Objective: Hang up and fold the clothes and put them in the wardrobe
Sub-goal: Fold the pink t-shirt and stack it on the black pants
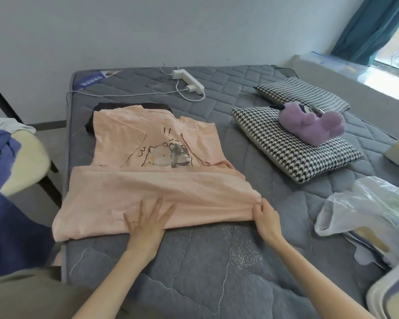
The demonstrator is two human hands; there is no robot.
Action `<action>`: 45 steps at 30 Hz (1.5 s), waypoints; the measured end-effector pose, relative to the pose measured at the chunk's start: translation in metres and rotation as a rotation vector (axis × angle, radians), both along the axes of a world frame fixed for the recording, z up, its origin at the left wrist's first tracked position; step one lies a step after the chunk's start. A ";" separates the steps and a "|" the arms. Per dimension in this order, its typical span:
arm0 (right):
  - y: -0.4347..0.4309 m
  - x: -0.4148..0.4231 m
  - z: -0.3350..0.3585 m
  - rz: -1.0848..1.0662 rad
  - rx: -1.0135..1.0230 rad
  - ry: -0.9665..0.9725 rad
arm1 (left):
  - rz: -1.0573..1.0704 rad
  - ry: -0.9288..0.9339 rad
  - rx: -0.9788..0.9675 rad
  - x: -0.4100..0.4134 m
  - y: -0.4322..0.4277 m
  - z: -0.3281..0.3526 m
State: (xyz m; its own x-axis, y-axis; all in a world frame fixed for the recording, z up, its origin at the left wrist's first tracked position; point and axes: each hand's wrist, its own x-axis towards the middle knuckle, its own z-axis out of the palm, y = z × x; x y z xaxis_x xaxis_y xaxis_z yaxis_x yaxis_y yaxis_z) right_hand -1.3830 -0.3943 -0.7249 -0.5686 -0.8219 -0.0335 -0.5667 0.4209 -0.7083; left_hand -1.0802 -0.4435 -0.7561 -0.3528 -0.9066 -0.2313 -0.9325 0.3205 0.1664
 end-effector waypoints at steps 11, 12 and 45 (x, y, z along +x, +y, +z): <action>-0.052 -0.021 0.037 -0.069 0.304 -0.559 | -0.128 -0.014 -0.017 -0.004 -0.016 0.019; -0.062 -0.023 0.036 -0.068 0.318 -0.678 | -0.098 0.006 -0.007 -0.006 -0.019 0.019; -0.131 -0.016 -0.003 -0.351 0.079 -0.181 | 0.236 0.043 0.078 -0.007 -0.069 -0.003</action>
